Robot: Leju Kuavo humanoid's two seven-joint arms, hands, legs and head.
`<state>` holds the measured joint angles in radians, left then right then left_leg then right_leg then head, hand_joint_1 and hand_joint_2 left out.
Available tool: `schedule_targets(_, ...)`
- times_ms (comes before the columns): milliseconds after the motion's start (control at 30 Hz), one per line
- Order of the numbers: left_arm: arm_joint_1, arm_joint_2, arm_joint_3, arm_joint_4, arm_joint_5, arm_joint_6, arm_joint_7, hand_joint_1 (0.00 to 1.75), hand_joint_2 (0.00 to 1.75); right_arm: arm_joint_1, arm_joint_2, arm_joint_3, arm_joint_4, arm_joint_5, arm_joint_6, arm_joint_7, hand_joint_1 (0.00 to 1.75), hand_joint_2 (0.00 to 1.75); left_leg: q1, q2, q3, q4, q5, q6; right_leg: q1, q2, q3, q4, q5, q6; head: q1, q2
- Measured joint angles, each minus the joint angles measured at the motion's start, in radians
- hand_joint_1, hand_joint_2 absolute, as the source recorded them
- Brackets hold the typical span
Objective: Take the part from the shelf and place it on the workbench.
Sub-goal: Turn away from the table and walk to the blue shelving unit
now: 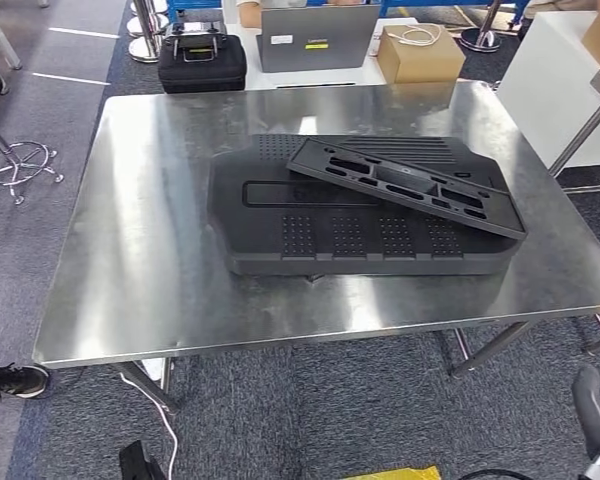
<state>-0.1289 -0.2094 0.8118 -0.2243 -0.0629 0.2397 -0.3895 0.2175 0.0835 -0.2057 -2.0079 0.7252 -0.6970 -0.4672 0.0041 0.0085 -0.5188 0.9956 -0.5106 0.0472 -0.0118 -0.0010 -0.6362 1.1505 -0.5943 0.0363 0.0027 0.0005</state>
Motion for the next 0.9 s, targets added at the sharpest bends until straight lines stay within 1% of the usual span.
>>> schedule_targets(33, 0.0, 0.0, 0.0, 0.0, 0.0, 0.0, 0.0, 0.0, 0.0, 0.002, 0.0, -0.002, 0.0, -0.004, 0.0, 0.002, 0.0, 1.75, -0.003, 0.001, -0.012, 0.001, 0.009, 0.003, 0.0, 0.0, -0.015, 0.067, -0.04, 0.002, 0.0, 0.0)
schedule_targets(67, 0.001, 0.0, 0.0, 0.0, 0.0, 0.0, 0.0, 0.0, 0.0, 0.005, 0.0, -0.004, 0.0, -0.007, 0.0, 0.002, 0.0, 1.75, -0.006, 0.002, -0.024, 0.001, 0.018, 0.005, 0.0, 0.0, -0.023, 0.12, -0.062, 0.003, 0.0, 0.0)
schedule_targets(100, 0.002, 0.0, 0.0, 0.0, 0.0, 0.0, 0.0, 0.0, 0.0, 0.008, 0.0, -0.005, 0.0, -0.01, 0.0, 0.002, 0.0, 1.31, -0.009, 0.002, -0.036, 0.002, 0.026, 0.006, 0.0, 0.0, -0.017, 0.143, -0.06, 0.002, 0.0, 0.0)
schedule_targets(133, 0.002, 0.0, 0.0, 0.0, 0.0, 0.0, 0.0, 0.0, 0.0, 0.01, 0.0, -0.006, 0.0, -0.011, 0.0, 0.002, 0.0, 0.87, -0.012, 0.002, -0.047, 0.002, 0.035, 0.006, 0.001, 0.0, 0.008, 0.127, -0.039, -0.001, 0.0, 0.0)
schedule_targets(167, 0.002, 0.0, 0.0, 0.0, 0.0, 0.0, 0.0, 0.0, 0.0, 0.012, -0.001, -0.006, 0.0, -0.012, 0.0, 0.002, 0.0, 0.44, -0.015, 0.002, -0.057, 0.002, 0.043, 0.006, 0.003, 0.001, 0.048, 0.076, -0.01, -0.006, 0.0, 0.0)
schedule_targets(200, 0.002, -0.001, 0.0, 0.0, 0.0, 0.0, 0.0, 0.0, 0.0, 0.012, -0.001, -0.006, 0.0, -0.013, 0.0, 0.002, 0.0, 0.0, -0.018, 0.002, -0.065, 0.002, 0.051, 0.005, 0.007, 0.002, 0.102, -0.001, 0.016, -0.014, 0.0, 0.0)
schedule_targets(233, 0.002, -0.001, 0.0, 0.0, 0.0, 0.0, 0.0, 0.0, 0.0, 0.012, -0.001, -0.006, -0.001, -0.013, 0.0, 0.002, 0.0, 0.0, -0.02, 0.001, -0.071, 0.003, 0.058, 0.003, 0.011, 0.003, 0.154, -0.083, 0.03, -0.023, 0.0, 0.0)
schedule_targets(267, 0.002, -0.002, 0.0, 0.0, 0.0, 0.0, 0.0, 0.0, 0.0, 0.012, -0.001, -0.006, -0.002, -0.014, 0.0, 0.002, 0.0, 0.0, -0.021, 0.001, -0.076, 0.003, 0.066, 0.0, 0.015, 0.004, 0.195, -0.15, 0.034, -0.03, -0.001, 0.0)
schedule_targets(300, 0.002, -0.002, 0.0, 0.0, 0.0, 0.0, 0.0, 0.0, 0.0, 0.012, -0.002, -0.006, -0.002, -0.014, 0.0, 0.003, 0.0, 0.0, -0.021, 0.001, -0.08, 0.003, 0.074, -0.005, 0.02, 0.004, 0.218, -0.193, 0.033, -0.035, -0.001, 0.0)
schedule_targets(333, 0.002, -0.003, 0.0, 0.0, 0.0, 0.0, 0.0, 0.0, 0.0, 0.013, -0.002, -0.006, -0.003, -0.016, 0.0, 0.004, 0.0, 0.0, -0.019, 0.001, -0.083, 0.003, 0.082, -0.011, 0.023, 0.004, 0.225, -0.211, 0.033, -0.039, -0.002, 0.0)
schedule_targets(367, 0.002, -0.002, 0.0, 0.0, 0.0, 0.0, 0.0, 0.0, 0.0, 0.014, -0.003, -0.006, -0.003, -0.017, 0.0, 0.005, 0.0, 0.0, -0.017, 0.001, -0.087, 0.003, 0.087, -0.016, 0.022, 0.004, 0.221, -0.217, 0.04, -0.043, -0.002, 0.0)
schedule_targets(400, 0.002, -0.002, 0.0, 0.0, 0.0, 0.0, 0.0, 0.0, 0.0, 0.014, -0.004, -0.006, -0.003, -0.018, 0.0, 0.006, 0.0, 0.0, -0.015, 0.0, -0.093, 0.007, 0.079, -0.022, 0.022, 0.001, 0.214, -0.219, 0.051, -0.049, -0.002, 0.0)
schedule_targets(433, 0.002, -0.002, 0.0, 0.0, 0.0, 0.0, 0.0, 0.0, 0.0, 0.013, -0.004, -0.006, -0.003, -0.019, 0.0, 0.008, 0.0, 0.0, -0.014, -0.002, -0.1, 0.024, 0.055, -0.027, 0.02, -0.001, 0.205, -0.221, 0.063, -0.055, -0.002, 0.0)
schedule_targets(467, 0.003, -0.002, 0.0, 0.0, 0.0, 0.0, 0.0, 0.0, 0.0, 0.013, -0.004, -0.007, -0.003, -0.019, 0.0, 0.009, 0.0, 0.0, -0.013, -0.003, -0.112, 0.059, 0.012, -0.032, 0.017, -0.004, 0.193, -0.223, 0.075, -0.06, -0.003, 0.0)
schedule_targets(500, 0.003, -0.002, 0.0, 0.0, 0.0, 0.0, 0.0, 0.0, 0.0, 0.013, -0.005, -0.007, -0.002, -0.02, 0.0, 0.009, 0.0, 0.0, -0.01, -0.004, -0.126, 0.114, -0.04, -0.038, 0.018, -0.006, 0.178, -0.221, 0.085, -0.064, -0.004, 0.0)
schedule_targets(533, 0.003, -0.001, 0.0, 0.0, 0.0, 0.0, 0.0, 0.0, 0.0, 0.014, -0.005, -0.007, -0.002, -0.021, 0.0, 0.01, 0.0, 0.0, -0.007, -0.004, -0.139, 0.18, -0.086, -0.043, 0.018, -0.008, 0.162, -0.218, 0.095, -0.066, -0.004, 0.0)
schedule_targets(567, 0.003, -0.001, 0.0, 0.0, 0.0, 0.0, 0.0, 0.0, 0.0, 0.014, -0.006, -0.008, -0.001, -0.023, 0.0, 0.012, 0.0, 0.0, -0.004, -0.004, -0.148, 0.242, -0.112, -0.047, 0.018, -0.009, 0.145, -0.214, 0.103, -0.065, -0.004, 0.0)
schedule_targets(600, 0.003, -0.001, 0.0, 0.0, 0.0, 0.0, -0.001, 0.0, 0.0, 0.014, -0.008, -0.008, 0.0, -0.025, 0.0, 0.014, 0.0, 0.0, -0.001, -0.004, -0.15, 0.284, -0.109, -0.051, 0.017, -0.009, 0.128, -0.209, 0.112, -0.064, -0.004, 0.0)
schedule_targets(633, 0.003, -0.001, 0.0, 0.0, 0.0, 0.0, -0.002, 0.0, 0.0, 0.014, -0.01, -0.008, 0.002, -0.027, 0.0, 0.017, 0.0, 0.0, 0.002, -0.003, -0.14, 0.296, -0.082, -0.055, 0.016, -0.01, 0.111, -0.203, 0.119, -0.061, -0.004, 0.0)
schedule_targets(667, 0.003, -0.001, 0.0, 0.0, 0.0, -0.001, -0.003, 0.0, 0.0, 0.015, -0.012, -0.008, 0.004, -0.029, 0.0, 0.02, 0.0, 0.0, 0.006, -0.003, -0.114, 0.272, -0.045, -0.058, 0.014, -0.01, 0.094, -0.195, 0.125, -0.057, -0.004, 0.0)
schedule_targets(700, 0.003, -0.001, 0.0, 0.0, 0.0, -0.001, -0.005, 0.0, 0.0, 0.015, -0.014, -0.008, 0.005, -0.031, 0.0, 0.023, 0.0, 0.0, 0.01, -0.003, -0.074, 0.221, -0.017, -0.061, 0.013, -0.009, 0.078, -0.186, 0.13, -0.052, -0.004, 0.0)
schedule_targets(733, 0.003, 0.0, 0.0, 0.0, 0.0, -0.001, -0.006, 0.0, 0.0, 0.015, -0.018, -0.008, 0.006, -0.033, 0.0, 0.026, 0.0, 0.0, 0.013, -0.003, -0.025, 0.149, -0.007, -0.063, 0.012, -0.009, 0.063, -0.173, 0.133, -0.048, -0.004, 0.0)
schedule_targets(767, 0.002, 0.0, 0.0, 0.0, 0.0, -0.002, -0.007, 0.0, 0.0, 0.015, -0.021, -0.008, 0.006, -0.034, 0.0, 0.028, 0.0, 0.0, 0.014, -0.004, 0.02, 0.081, -0.016, -0.062, 0.013, -0.008, 0.052, -0.161, 0.136, -0.042, -0.004, 0.0)
schedule_targets(800, 0.001, 0.0, 0.0, 0.0, 0.0, -0.002, -0.008, 0.0, 0.0, 0.015, -0.024, -0.008, 0.006, -0.036, 0.0, 0.029, 0.0, 0.0, 0.013, -0.004, 0.049, 0.032, -0.032, -0.059, 0.013, -0.007, 0.043, -0.152, 0.14, -0.036, -0.004, 0.0)
schedule_targets(833, 0.0, 0.0, 0.0, 0.0, 0.0, -0.003, -0.009, 0.0, 0.0, 0.015, -0.028, -0.007, 0.006, -0.037, 0.0, 0.031, 0.0, 0.0, 0.011, -0.004, 0.062, 0.005, -0.047, -0.053, 0.014, -0.006, 0.034, -0.145, 0.144, -0.029, -0.004, 0.0)
schedule_targets(867, 0.0, -0.001, 0.0, 0.0, 0.0, -0.003, -0.009, 0.0, 0.0, 0.015, -0.031, -0.007, 0.007, -0.038, 0.0, 0.032, 0.0, 0.0, 0.01, -0.003, 0.06, -0.002, -0.052, -0.043, 0.013, -0.004, 0.027, -0.142, 0.15, -0.022, -0.004, 0.0)
schedule_targets(900, 0.0, -0.001, 0.0, 0.0, 0.0, -0.003, -0.009, 0.0, 0.0, 0.016, -0.033, -0.007, 0.007, -0.04, 0.0, 0.035, 0.0, 0.0, 0.01, -0.001, 0.054, -0.003, -0.05, -0.035, 0.012, -0.003, 0.02, -0.136, 0.148, -0.015, -0.004, 0.0)
